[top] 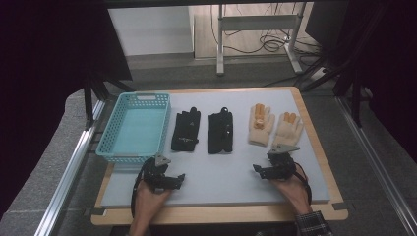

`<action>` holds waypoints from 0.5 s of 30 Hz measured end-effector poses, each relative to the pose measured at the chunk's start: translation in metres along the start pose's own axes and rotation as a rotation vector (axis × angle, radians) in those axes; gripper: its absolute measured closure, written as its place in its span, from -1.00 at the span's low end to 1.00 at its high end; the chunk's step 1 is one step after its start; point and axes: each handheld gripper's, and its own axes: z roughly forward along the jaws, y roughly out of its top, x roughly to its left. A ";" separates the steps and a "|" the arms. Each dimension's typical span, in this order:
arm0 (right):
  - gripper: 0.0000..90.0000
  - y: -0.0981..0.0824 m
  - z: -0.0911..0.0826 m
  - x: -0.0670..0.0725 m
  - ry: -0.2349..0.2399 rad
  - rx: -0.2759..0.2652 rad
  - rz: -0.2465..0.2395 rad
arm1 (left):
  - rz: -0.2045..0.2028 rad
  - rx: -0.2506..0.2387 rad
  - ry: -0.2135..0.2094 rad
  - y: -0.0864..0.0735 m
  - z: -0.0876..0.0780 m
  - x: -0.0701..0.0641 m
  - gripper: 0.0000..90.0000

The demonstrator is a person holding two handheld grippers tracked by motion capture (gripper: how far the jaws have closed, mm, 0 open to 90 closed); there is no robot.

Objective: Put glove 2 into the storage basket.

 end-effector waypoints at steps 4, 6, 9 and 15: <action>-0.47 0.007 0.002 -0.001 0.018 0.000 0.004 | 0.000 0.000 0.000 0.000 0.000 0.000 -0.99; -0.47 0.012 0.003 0.000 0.027 -0.007 0.007 | -0.001 0.000 0.000 0.000 0.000 0.000 -0.98; -0.45 0.020 0.004 -0.001 0.037 -0.013 0.003 | 0.000 0.000 0.000 0.000 0.000 0.000 -0.98; -0.32 0.039 0.006 -0.003 0.062 -0.029 -0.006 | 0.000 0.000 0.000 0.000 0.000 0.000 -0.99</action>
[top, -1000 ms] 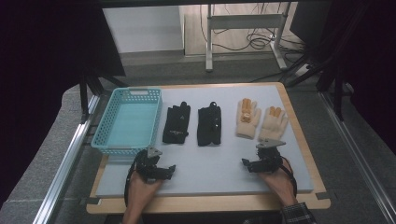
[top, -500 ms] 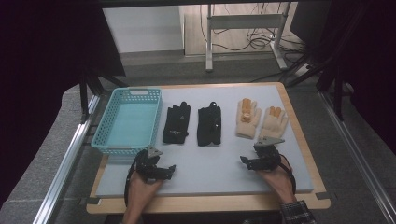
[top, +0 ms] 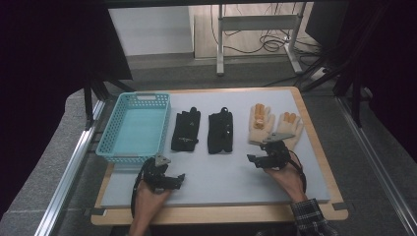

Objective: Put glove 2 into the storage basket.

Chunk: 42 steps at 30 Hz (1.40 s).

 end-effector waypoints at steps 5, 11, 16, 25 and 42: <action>-0.12 0.014 0.006 -0.003 0.004 -0.010 -0.011 | 0.000 0.000 0.000 0.000 0.000 0.000 -0.98; 0.11 0.032 0.017 -0.005 0.016 -0.019 -0.024 | 0.000 0.000 0.000 0.000 0.000 0.000 -0.98; 0.27 0.050 0.031 -0.005 0.027 -0.017 -0.038 | 0.000 -0.001 0.000 0.000 0.000 0.000 -0.98; 0.20 0.075 0.067 -0.001 0.010 0.002 -0.053 | -0.001 -0.002 -0.001 0.000 0.000 0.000 -0.98; -0.19 0.095 0.134 0.002 -0.010 0.068 -0.042 | -0.001 -0.002 -0.001 0.000 0.000 0.000 -0.98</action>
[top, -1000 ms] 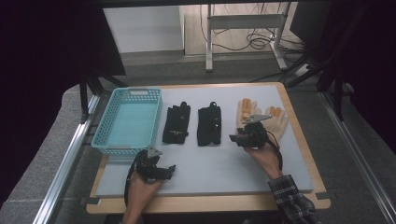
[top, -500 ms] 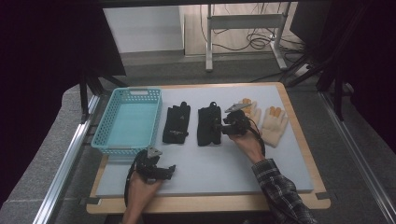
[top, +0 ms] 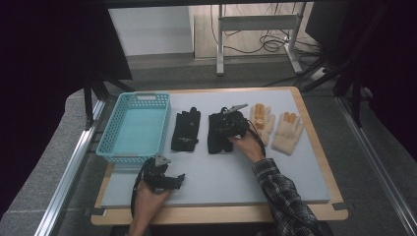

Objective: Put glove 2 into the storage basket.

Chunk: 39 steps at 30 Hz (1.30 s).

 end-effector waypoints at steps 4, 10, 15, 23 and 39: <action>-0.03 -0.001 0.007 0.001 -0.005 0.026 0.004 | -0.001 0.001 0.000 0.000 0.000 0.000 -0.99; 0.80 -0.001 0.004 0.001 0.080 0.040 0.059 | 0.000 0.001 0.000 0.000 0.000 0.000 -0.99; 0.85 0.002 -0.001 0.003 0.073 0.047 0.048 | 0.000 0.001 0.000 0.000 0.000 0.000 -0.99; 0.85 0.008 -0.044 0.015 0.084 -0.038 0.030 | 0.001 0.003 0.001 0.000 0.000 0.000 -0.98; 0.84 -0.043 -0.124 0.076 0.112 -0.115 0.026 | -0.001 0.000 0.002 0.000 0.000 0.000 -0.98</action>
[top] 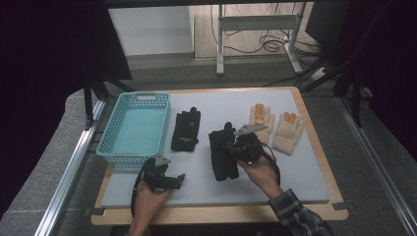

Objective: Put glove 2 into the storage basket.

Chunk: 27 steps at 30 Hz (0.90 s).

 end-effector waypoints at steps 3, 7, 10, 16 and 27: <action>0.83 -0.017 0.004 0.006 -0.007 0.012 0.019 | 0.000 0.002 -0.001 0.000 0.000 0.000 -0.98; 0.78 -0.033 0.015 0.007 0.011 0.018 0.053 | -0.002 0.001 -0.001 0.000 0.000 0.000 -0.98; 0.55 -0.038 0.021 0.008 0.033 0.005 0.075 | -0.002 0.001 -0.001 0.000 0.000 0.000 -0.98; 0.48 -0.034 0.013 -0.002 -0.015 -0.003 0.022 | 0.000 0.002 -0.001 0.000 0.000 0.000 -0.98; 0.84 -0.083 0.001 -0.021 -0.037 0.101 0.005 | 0.001 0.003 -0.001 0.000 0.000 0.000 -0.98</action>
